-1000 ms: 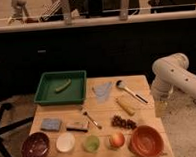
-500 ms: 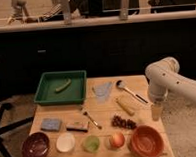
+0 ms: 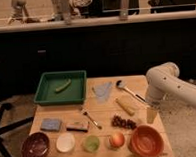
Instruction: Stack bowls on top of each other
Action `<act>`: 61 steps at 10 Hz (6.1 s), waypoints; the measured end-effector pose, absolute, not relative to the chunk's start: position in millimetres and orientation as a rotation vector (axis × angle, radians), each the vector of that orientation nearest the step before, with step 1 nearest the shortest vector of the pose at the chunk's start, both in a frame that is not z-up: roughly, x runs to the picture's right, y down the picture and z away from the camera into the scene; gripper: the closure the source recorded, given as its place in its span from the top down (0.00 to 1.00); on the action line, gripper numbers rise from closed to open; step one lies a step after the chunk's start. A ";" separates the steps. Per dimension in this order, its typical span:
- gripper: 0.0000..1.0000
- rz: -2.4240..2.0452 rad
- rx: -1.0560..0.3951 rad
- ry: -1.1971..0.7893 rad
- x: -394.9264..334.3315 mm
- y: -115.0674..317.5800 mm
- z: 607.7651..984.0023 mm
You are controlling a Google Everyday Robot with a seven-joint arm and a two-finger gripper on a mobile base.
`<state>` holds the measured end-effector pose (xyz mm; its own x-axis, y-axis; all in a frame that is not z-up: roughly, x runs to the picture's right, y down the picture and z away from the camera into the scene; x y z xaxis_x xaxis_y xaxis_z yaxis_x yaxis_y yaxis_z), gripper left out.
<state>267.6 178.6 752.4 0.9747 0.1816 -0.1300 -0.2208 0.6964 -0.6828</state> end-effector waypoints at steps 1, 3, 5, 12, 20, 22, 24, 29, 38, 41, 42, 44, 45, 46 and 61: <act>0.80 0.210 -0.778 0.028 260.4 185.7 761.1; 0.80 0.195 -0.798 0.008 256.9 193.6 767.6; 0.80 0.167 -0.832 0.004 253.5 206.2 777.1; 0.80 0.139 -0.922 0.002 260.7 238.4 782.3; 0.78 0.121 -0.905 -0.032 267.5 257.8 791.9; 0.62 0.099 -0.903 -0.031 262.9 258.3 793.7; 0.41 0.089 -0.908 -0.027 262.0 259.5 794.3; 0.13 0.087 -0.897 -0.010 263.6 252.9 795.4; 0.13 0.226 -0.755 -0.004 306.7 197.7 771.2; 0.13 0.238 -0.705 0.001 309.2 180.5 757.2; 0.13 0.242 -0.685 -0.002 309.5 174.4 750.4; 0.13 0.233 -0.625 -0.011 305.7 157.8 736.9; 0.13 0.227 -0.603 -0.017 301.6 149.7 733.7; 0.13 0.218 -0.578 -0.026 296.0 139.7 730.1; 0.13 0.039 -0.457 -0.121 183.9 56.6 715.9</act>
